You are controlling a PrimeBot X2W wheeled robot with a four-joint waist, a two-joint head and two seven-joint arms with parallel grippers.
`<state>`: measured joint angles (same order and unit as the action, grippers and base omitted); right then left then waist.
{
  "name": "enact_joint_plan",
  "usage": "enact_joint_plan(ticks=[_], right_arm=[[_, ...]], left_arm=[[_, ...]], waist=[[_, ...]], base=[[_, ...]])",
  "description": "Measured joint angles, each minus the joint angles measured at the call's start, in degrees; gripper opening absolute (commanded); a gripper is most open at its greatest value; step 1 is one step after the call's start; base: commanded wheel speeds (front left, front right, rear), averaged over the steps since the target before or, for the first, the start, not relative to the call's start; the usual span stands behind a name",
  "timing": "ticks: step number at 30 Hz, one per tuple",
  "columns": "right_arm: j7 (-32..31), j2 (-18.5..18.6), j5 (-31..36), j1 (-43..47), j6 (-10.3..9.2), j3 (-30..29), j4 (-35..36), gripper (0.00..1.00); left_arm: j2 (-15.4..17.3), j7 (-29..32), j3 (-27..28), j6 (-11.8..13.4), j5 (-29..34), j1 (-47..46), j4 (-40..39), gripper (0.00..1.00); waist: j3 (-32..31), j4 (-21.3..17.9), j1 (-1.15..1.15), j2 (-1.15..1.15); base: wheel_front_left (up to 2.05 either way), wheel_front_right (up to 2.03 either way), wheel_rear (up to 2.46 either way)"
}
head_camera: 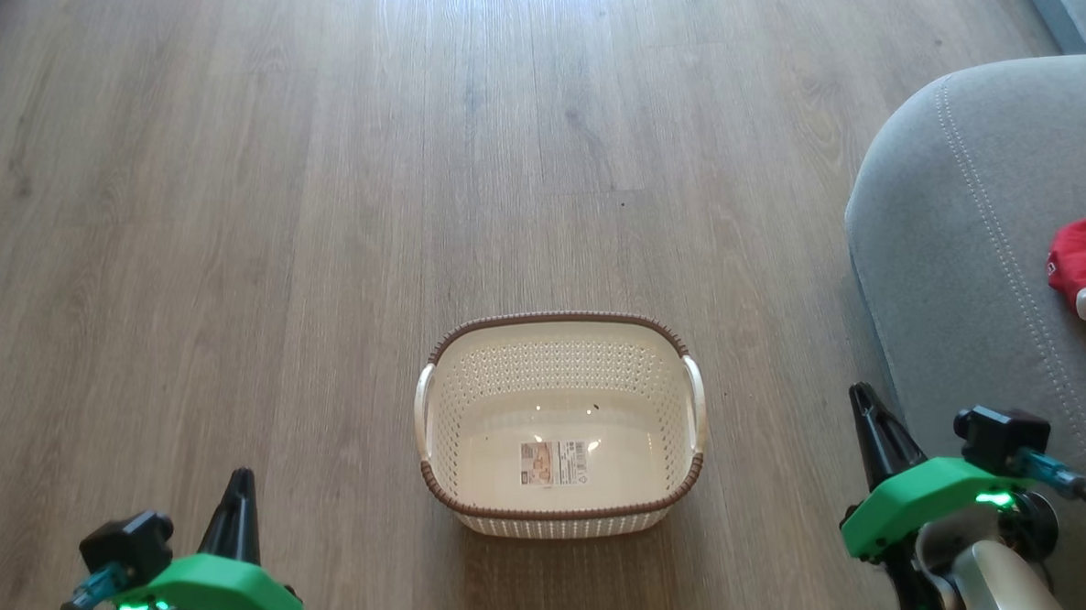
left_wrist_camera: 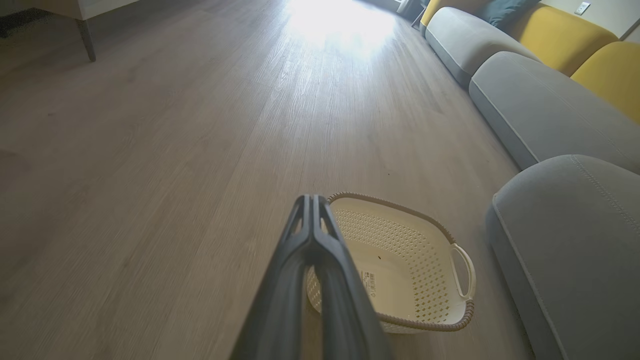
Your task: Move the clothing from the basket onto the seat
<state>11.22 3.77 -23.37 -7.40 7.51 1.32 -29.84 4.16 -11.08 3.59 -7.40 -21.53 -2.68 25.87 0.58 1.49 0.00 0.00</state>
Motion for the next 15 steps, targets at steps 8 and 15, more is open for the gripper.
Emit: enact_joint_plan(ticks=[8, 15], right_arm=[[-1.16, -0.04, -5.10, 0.01, 0.00, -0.77, 0.99, 0.00], [-2.46, -0.10, -9.59, 0.03, 0.00, -1.24, 1.87, 0.00]], left_arm=[[-0.08, 1.34, 0.00, 0.00, -5.32, 0.00, -0.81, 0.00], [-0.18, 2.45, 0.02, 0.00, -9.92, 0.00, -1.38, 0.00]], waist=[[-0.03, -0.11, 0.00, 0.00], [-0.06, -0.21, 0.00, 0.00]], base=[[0.00, 0.00, 0.00], [0.00, 0.00, 0.00]])
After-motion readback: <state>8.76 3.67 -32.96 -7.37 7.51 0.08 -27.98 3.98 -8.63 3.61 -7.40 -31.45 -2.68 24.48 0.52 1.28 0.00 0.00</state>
